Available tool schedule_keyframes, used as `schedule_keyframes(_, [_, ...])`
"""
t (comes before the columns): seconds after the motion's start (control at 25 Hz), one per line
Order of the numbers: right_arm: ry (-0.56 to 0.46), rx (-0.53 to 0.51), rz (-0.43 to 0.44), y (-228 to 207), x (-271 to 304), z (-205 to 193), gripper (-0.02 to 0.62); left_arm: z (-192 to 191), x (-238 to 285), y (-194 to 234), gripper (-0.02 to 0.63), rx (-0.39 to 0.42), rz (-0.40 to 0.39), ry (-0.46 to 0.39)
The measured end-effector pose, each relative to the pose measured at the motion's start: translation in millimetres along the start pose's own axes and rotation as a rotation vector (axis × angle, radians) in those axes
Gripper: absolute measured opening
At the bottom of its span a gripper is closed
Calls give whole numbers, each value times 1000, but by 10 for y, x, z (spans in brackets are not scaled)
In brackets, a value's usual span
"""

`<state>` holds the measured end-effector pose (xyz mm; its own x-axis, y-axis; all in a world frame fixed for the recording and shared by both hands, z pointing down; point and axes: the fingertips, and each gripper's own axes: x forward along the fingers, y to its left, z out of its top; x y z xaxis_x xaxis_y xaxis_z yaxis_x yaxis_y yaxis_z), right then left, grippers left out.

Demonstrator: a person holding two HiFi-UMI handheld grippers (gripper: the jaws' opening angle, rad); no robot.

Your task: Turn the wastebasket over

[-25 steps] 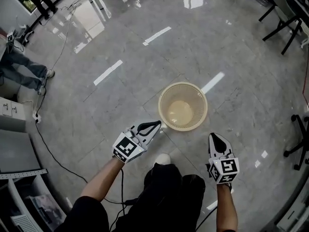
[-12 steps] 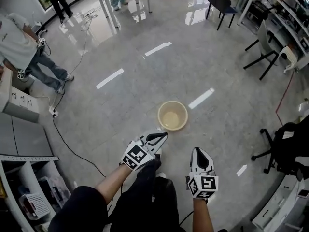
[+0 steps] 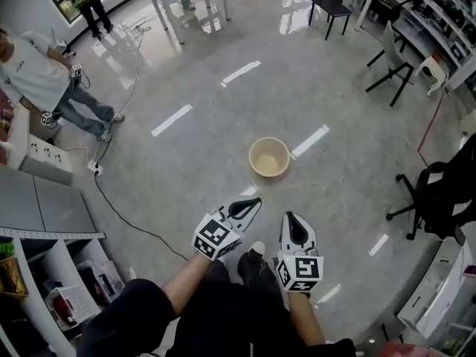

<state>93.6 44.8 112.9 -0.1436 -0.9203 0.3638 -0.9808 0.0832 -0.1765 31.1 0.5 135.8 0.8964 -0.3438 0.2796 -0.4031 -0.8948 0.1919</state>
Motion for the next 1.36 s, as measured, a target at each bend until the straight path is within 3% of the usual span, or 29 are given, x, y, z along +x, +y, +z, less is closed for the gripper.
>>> schedule_keyframes(0.68, [-28,-23,-10,1718,-657,-476,11,-427,-1705,-347,6,43,-21,-32])
schedule_keyframes(1.36, [-63,-50,-16,2029,-960,-442,11,-391,-2081,-618,6,50,-35,-75])
